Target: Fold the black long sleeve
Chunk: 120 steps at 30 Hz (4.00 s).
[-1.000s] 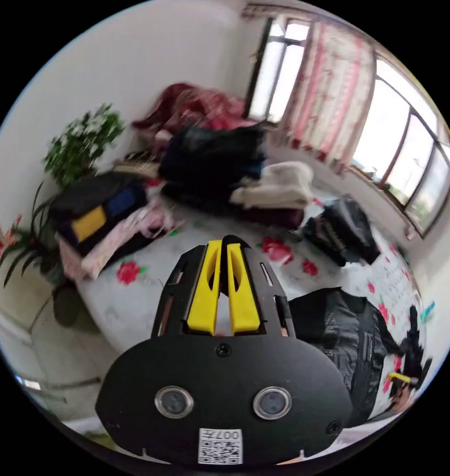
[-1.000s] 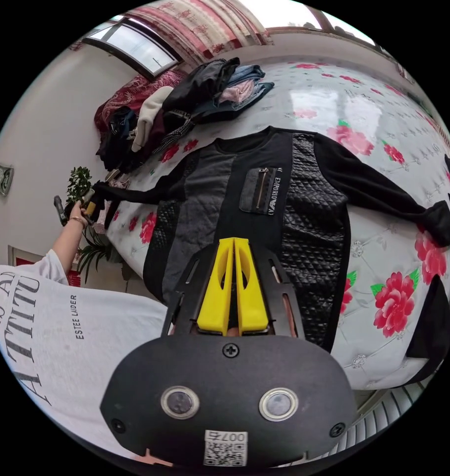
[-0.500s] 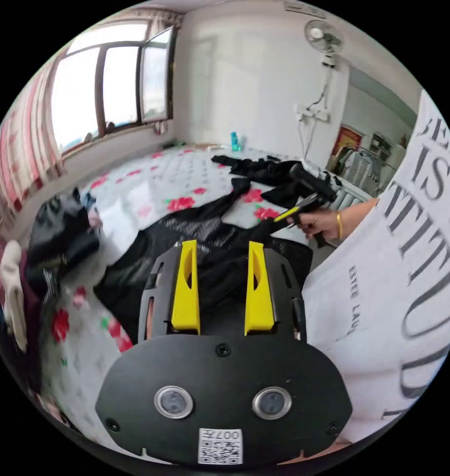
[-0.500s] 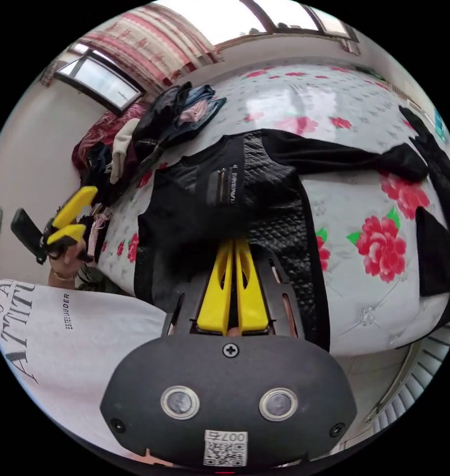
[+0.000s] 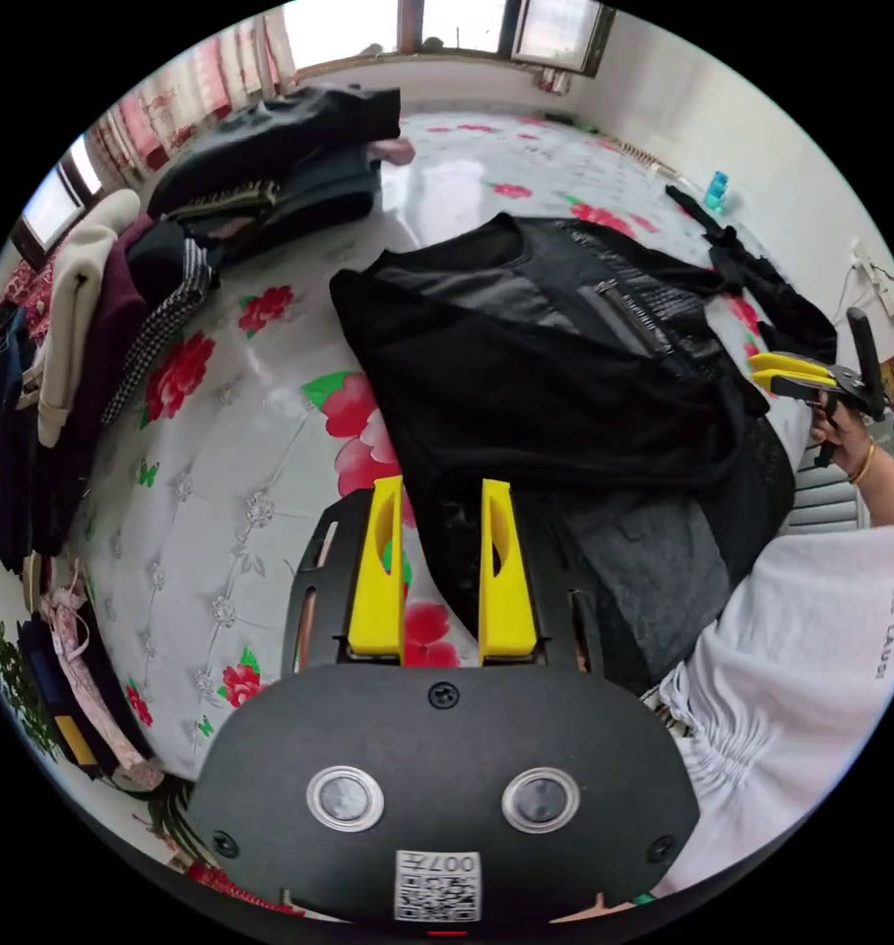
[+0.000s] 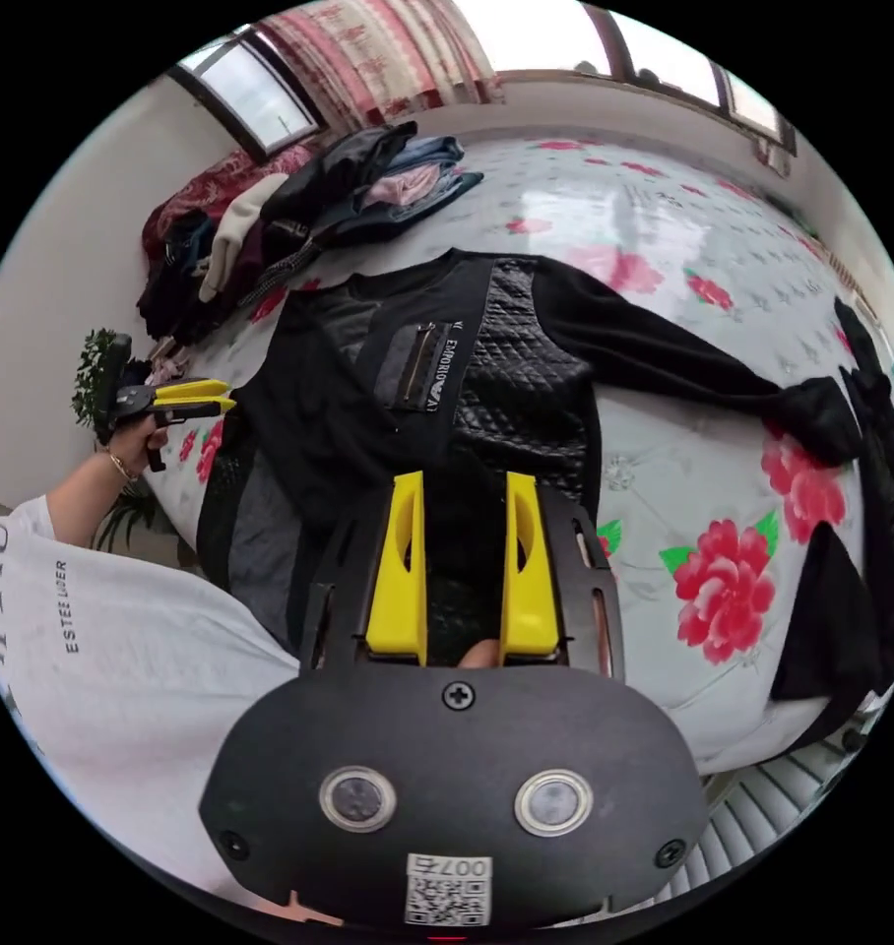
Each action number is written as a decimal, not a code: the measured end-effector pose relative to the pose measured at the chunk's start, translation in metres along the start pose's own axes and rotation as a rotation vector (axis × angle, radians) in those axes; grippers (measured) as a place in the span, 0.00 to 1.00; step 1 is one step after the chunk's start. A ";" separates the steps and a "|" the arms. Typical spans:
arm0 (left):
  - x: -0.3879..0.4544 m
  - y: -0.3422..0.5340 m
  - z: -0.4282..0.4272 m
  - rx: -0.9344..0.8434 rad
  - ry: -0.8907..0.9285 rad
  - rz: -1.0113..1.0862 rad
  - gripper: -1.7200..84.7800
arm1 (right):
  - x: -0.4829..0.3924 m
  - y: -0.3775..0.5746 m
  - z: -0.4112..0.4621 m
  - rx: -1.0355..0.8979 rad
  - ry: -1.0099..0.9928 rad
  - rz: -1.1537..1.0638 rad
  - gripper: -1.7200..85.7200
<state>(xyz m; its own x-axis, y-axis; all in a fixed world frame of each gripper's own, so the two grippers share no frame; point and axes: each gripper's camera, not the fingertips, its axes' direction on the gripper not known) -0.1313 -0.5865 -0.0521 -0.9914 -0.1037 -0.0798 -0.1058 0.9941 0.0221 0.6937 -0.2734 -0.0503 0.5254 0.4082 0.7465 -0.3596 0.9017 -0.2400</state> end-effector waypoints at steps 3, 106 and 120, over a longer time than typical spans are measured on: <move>-0.007 -0.003 0.022 -0.057 -0.017 -0.043 0.08 | 0.006 -0.017 0.034 -0.144 -0.069 0.003 0.06; -0.102 0.172 -0.031 0.296 0.378 -0.476 0.01 | -0.106 0.003 -0.135 0.381 -0.409 -0.624 0.03; -0.097 0.172 -0.002 0.264 0.422 -0.507 0.09 | -0.257 0.069 0.072 -0.210 -0.335 -0.884 0.07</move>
<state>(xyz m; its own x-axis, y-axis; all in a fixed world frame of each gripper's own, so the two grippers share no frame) -0.0539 -0.4055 -0.0390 -0.7759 -0.5052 0.3779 -0.5926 0.7890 -0.1620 0.4785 -0.3262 -0.2142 0.2808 -0.4621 0.8412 0.2223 0.8840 0.4113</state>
